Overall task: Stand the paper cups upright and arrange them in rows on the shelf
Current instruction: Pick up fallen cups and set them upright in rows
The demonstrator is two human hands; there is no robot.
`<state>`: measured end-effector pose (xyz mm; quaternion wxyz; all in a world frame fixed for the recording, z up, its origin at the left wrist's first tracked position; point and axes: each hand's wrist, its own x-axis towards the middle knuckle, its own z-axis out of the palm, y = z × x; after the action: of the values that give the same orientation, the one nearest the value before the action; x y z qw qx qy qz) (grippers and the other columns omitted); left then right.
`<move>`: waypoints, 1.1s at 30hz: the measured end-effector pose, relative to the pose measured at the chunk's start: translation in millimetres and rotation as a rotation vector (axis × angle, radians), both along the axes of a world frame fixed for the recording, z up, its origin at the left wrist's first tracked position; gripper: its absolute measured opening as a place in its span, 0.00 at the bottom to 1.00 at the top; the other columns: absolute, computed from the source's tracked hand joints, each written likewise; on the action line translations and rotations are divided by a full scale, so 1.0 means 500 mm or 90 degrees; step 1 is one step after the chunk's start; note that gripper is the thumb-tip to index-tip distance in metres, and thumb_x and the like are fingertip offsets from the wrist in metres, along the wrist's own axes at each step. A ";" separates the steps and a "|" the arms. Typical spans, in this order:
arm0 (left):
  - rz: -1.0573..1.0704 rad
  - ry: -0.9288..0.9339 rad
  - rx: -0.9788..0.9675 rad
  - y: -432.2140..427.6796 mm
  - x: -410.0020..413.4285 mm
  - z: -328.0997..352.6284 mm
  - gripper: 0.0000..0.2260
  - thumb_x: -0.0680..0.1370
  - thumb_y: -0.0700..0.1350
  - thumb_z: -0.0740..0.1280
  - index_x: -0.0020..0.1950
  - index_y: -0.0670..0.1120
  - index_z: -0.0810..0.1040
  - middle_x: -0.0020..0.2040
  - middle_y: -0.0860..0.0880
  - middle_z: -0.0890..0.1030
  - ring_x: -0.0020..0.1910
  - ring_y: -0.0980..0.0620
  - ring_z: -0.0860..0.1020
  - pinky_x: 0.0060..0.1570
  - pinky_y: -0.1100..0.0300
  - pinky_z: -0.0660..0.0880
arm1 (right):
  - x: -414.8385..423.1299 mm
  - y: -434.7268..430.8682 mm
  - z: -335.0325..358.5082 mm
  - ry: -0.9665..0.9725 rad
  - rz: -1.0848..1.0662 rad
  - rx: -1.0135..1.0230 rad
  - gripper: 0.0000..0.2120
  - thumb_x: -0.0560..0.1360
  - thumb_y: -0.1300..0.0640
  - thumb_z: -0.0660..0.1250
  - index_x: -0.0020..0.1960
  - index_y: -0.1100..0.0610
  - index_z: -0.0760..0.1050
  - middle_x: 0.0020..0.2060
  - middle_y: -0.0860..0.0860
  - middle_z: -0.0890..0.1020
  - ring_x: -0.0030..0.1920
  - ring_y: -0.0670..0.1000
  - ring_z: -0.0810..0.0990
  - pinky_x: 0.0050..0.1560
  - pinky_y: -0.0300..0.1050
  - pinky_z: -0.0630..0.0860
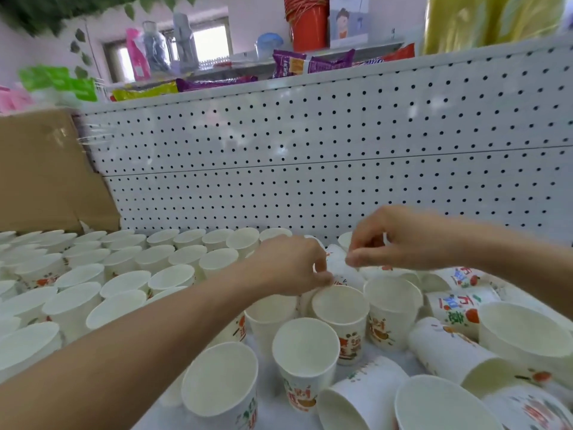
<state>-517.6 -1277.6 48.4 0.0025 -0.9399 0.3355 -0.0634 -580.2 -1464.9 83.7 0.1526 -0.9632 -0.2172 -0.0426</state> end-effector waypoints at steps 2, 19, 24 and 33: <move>-0.013 0.000 -0.004 0.004 0.009 0.003 0.10 0.77 0.53 0.62 0.53 0.53 0.81 0.48 0.55 0.80 0.46 0.50 0.79 0.48 0.51 0.78 | 0.051 -0.001 -0.007 -0.045 -0.045 -0.004 0.15 0.76 0.45 0.66 0.43 0.57 0.81 0.40 0.56 0.81 0.37 0.54 0.78 0.40 0.49 0.76; -0.004 -0.012 -0.057 0.059 0.076 0.009 0.02 0.73 0.47 0.68 0.43 0.53 0.80 0.36 0.57 0.76 0.39 0.54 0.77 0.45 0.53 0.79 | 0.220 0.059 -0.059 -0.015 -0.265 -0.374 0.20 0.78 0.40 0.56 0.39 0.56 0.68 0.51 0.54 0.71 0.63 0.55 0.63 0.59 0.52 0.66; -0.025 0.085 -0.033 0.058 0.090 0.008 0.05 0.74 0.51 0.70 0.46 0.53 0.85 0.40 0.56 0.84 0.40 0.56 0.81 0.45 0.53 0.80 | 0.224 0.061 -0.070 0.001 -0.296 -0.396 0.26 0.77 0.34 0.53 0.56 0.55 0.75 0.62 0.56 0.72 0.66 0.56 0.62 0.60 0.51 0.64; -0.021 0.105 -0.044 0.000 0.207 0.015 0.17 0.82 0.39 0.58 0.70 0.50 0.72 0.67 0.51 0.75 0.63 0.51 0.74 0.61 0.58 0.71 | 0.225 0.067 -0.079 0.174 -0.334 -0.127 0.19 0.77 0.40 0.61 0.38 0.54 0.66 0.39 0.50 0.68 0.60 0.53 0.63 0.50 0.47 0.66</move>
<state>-414.3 -1277.8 55.8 -0.0591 -0.9357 0.3479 0.0029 -467.9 -1431.3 44.3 0.0688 -0.9934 0.0579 0.0710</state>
